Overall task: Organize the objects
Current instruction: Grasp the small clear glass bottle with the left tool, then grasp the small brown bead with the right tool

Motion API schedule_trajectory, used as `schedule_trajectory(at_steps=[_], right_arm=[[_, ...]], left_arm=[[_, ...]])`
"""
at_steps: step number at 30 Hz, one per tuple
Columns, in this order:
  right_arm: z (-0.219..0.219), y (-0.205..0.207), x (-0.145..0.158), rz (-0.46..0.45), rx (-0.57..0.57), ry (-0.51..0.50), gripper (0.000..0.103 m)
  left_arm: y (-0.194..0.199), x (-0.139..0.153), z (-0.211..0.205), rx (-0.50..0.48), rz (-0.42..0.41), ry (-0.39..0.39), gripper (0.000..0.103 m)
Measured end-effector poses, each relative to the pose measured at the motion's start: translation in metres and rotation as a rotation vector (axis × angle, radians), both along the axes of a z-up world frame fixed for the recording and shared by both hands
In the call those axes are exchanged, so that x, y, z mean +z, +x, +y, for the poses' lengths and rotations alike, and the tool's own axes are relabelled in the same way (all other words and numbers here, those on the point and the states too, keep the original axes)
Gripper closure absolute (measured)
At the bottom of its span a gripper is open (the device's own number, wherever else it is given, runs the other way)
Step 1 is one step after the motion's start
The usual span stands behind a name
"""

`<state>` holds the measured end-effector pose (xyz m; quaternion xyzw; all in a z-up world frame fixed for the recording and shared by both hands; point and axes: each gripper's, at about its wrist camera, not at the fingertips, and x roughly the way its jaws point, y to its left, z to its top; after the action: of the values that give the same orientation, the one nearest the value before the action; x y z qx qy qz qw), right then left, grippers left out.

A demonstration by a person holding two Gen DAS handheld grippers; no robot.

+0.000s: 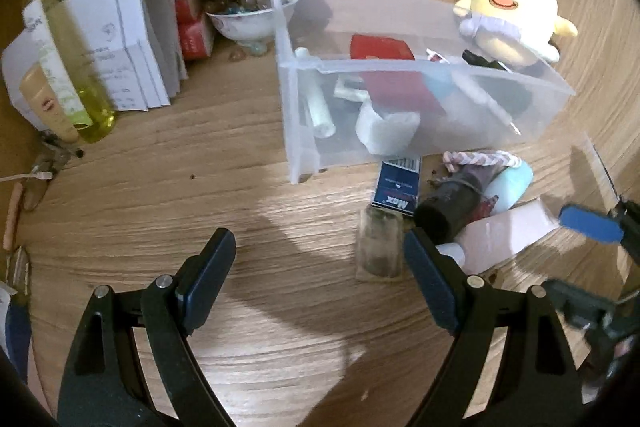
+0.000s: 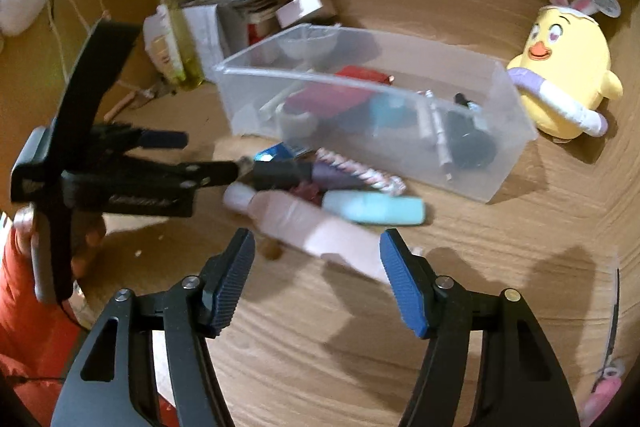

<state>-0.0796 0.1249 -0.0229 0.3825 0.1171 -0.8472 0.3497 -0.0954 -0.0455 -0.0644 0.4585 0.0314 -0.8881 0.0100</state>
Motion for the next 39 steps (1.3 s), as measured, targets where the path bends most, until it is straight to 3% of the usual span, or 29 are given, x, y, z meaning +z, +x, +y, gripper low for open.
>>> schedule_trajectory(at_steps=[5, 6, 9, 14, 16, 17, 25, 39], right_arm=[[-0.016, 0.005, -0.010, -0.033, 0.056, 0.026, 0.066], [-0.017, 0.005, -0.011, -0.039, 0.062, 0.027, 0.070], [-0.024, 0.004, -0.016, -0.054, 0.079, 0.041, 0.079], [-0.031, 0.000, -0.023, -0.068, 0.069, 0.058, 0.082], [-0.033, 0.000, -0.023, -0.057, 0.065, 0.064, 0.089], [-0.033, 0.000, -0.023, -0.056, 0.067, 0.066, 0.091], [-0.025, 0.004, -0.014, -0.047, 0.059, 0.034, 0.091], [-0.003, -0.016, 0.019, 0.011, -0.026, -0.047, 0.091]], left_arm=[[-0.003, -0.001, 0.004, -0.041, -0.022, 0.002, 0.020], [-0.004, -0.002, 0.005, -0.046, -0.024, -0.002, 0.027], [-0.003, -0.002, 0.009, -0.057, -0.014, -0.037, 0.038], [-0.001, 0.000, 0.011, -0.068, 0.010, -0.042, 0.062], [0.000, 0.001, 0.009, -0.061, 0.015, -0.042, 0.076], [0.000, 0.001, 0.008, -0.055, 0.016, -0.042, 0.079], [0.009, 0.003, -0.001, -0.014, 0.034, -0.005, 0.080], [0.031, 0.045, 0.000, 0.006, 0.172, 0.026, 0.080]])
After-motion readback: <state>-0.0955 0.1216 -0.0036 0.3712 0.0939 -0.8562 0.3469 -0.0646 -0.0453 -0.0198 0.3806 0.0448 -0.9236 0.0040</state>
